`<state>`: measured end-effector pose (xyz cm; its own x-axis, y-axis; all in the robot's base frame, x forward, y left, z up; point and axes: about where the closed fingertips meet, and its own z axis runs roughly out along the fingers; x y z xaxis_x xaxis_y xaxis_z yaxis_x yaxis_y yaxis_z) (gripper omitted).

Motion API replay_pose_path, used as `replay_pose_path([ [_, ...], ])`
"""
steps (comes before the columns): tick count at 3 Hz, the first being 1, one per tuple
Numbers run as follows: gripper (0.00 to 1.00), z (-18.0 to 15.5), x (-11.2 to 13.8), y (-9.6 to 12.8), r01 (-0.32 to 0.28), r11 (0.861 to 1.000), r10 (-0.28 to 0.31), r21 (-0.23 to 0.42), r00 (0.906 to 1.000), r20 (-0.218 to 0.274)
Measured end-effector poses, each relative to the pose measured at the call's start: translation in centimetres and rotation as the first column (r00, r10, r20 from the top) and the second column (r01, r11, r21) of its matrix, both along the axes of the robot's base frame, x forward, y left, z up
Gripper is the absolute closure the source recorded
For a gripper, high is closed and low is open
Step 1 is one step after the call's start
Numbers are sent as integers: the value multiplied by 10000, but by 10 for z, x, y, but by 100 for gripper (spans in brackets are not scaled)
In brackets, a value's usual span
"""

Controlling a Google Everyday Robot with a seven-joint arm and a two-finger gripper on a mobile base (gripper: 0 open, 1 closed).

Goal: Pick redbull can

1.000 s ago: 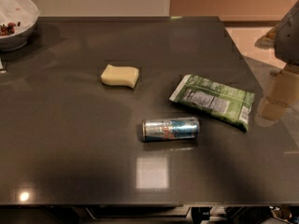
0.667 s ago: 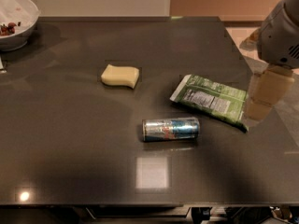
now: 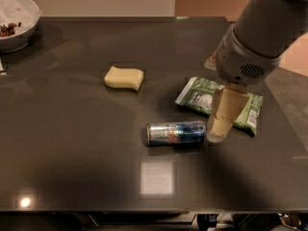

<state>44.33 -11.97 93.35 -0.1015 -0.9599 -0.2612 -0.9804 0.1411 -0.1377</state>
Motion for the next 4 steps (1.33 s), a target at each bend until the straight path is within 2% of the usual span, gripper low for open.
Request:
replay_pose_path([
  [2,0,-47,-18,54,-1066,9943,1061,-44,9921,-673],
  [3,0,-72,-25,70,-1527,9880,1496,-247,9838,-986],
  [4,0,-91,-27,77,-1801,9825,1742,-472,9787,-1090],
])
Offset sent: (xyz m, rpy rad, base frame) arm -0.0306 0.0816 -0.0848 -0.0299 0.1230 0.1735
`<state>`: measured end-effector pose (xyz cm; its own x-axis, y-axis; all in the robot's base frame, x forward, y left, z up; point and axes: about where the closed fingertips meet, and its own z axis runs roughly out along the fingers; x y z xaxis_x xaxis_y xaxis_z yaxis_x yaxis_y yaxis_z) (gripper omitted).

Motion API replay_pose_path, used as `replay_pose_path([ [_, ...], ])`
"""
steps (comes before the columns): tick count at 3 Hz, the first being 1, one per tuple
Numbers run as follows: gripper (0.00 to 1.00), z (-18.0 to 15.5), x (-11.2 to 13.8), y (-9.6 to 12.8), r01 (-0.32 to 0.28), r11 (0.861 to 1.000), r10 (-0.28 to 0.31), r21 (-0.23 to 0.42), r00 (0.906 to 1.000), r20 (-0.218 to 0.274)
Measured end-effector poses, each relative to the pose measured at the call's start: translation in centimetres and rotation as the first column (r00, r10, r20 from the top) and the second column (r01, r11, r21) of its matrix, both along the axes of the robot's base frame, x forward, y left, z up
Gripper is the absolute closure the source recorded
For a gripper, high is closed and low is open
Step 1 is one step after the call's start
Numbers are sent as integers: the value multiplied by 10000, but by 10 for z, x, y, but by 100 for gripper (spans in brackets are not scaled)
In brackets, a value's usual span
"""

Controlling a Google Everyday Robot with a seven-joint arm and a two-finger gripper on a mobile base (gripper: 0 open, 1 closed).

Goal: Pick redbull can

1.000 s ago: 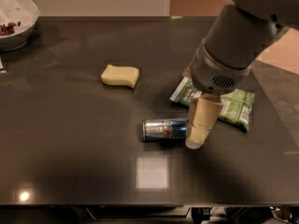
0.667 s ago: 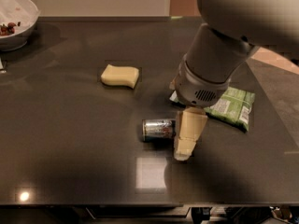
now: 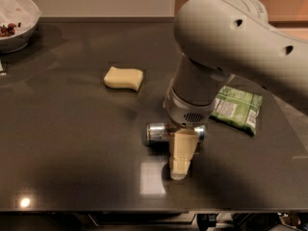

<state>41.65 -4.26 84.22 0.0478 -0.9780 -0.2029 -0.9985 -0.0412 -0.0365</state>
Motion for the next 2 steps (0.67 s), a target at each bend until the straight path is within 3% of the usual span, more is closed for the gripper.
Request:
replay_pose_path([
  [2,39,-13,6,-4,-61,9998,61,-192,10000,-3],
])
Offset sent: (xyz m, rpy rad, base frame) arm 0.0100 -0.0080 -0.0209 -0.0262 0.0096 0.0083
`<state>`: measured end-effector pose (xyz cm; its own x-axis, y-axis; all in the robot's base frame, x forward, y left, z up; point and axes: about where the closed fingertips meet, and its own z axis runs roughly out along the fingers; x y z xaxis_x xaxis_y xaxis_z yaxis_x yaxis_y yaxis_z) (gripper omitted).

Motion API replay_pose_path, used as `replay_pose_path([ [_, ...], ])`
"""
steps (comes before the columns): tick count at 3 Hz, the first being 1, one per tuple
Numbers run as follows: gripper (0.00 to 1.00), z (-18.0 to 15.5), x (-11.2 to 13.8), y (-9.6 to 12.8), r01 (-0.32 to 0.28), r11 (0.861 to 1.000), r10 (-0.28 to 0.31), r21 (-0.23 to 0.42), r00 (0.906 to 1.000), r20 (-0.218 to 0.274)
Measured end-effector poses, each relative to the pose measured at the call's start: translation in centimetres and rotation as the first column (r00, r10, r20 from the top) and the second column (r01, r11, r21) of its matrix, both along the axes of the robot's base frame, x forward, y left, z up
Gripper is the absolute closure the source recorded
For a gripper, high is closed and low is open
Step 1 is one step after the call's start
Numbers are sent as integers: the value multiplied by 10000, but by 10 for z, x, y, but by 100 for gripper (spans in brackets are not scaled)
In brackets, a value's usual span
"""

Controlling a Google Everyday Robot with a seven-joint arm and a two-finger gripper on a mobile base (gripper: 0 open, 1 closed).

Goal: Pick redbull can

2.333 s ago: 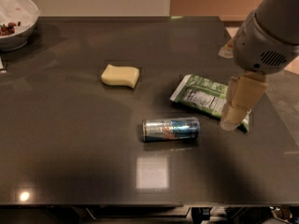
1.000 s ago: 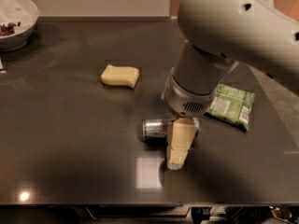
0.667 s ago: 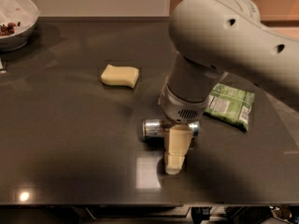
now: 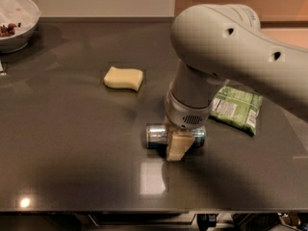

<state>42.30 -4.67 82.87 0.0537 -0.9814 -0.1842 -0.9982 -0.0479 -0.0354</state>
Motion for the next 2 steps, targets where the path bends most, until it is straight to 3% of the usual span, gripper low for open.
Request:
replay_pose_path([
  [2,86,26,4,-6,-105,9999,105,94,9999,-8],
])
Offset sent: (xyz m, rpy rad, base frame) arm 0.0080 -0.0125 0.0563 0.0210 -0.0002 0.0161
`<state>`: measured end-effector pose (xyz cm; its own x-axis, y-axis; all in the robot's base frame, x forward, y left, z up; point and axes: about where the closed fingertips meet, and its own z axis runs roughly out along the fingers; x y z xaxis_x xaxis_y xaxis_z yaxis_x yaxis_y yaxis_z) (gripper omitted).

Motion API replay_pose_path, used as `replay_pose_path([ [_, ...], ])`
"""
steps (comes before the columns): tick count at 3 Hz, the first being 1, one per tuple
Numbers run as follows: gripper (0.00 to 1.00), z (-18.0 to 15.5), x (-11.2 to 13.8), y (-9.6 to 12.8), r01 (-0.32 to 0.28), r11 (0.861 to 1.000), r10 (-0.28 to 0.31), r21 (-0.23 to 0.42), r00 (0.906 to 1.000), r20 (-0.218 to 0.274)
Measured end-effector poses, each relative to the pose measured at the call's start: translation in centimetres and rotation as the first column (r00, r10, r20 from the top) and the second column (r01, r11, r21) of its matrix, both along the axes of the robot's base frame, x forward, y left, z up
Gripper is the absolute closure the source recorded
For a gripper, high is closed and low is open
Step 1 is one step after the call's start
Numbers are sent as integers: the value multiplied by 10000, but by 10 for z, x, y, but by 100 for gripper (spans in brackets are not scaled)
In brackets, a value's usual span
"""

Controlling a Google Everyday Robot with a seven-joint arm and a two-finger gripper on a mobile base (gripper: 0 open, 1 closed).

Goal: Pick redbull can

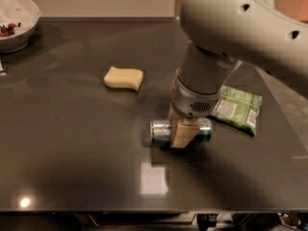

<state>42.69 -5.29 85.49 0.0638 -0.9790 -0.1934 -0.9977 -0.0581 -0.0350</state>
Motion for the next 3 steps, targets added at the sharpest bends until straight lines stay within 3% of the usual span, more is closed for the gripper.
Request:
replay_pose_path([
  [1,100,33,1,-4,-89,9999,88,52,9998,186],
  [2,100,71,-1,-6,-242,9995,233,184,9985,488],
  [3,100,122,-5,-7,-426,9959,336,803,9933,1108],
])
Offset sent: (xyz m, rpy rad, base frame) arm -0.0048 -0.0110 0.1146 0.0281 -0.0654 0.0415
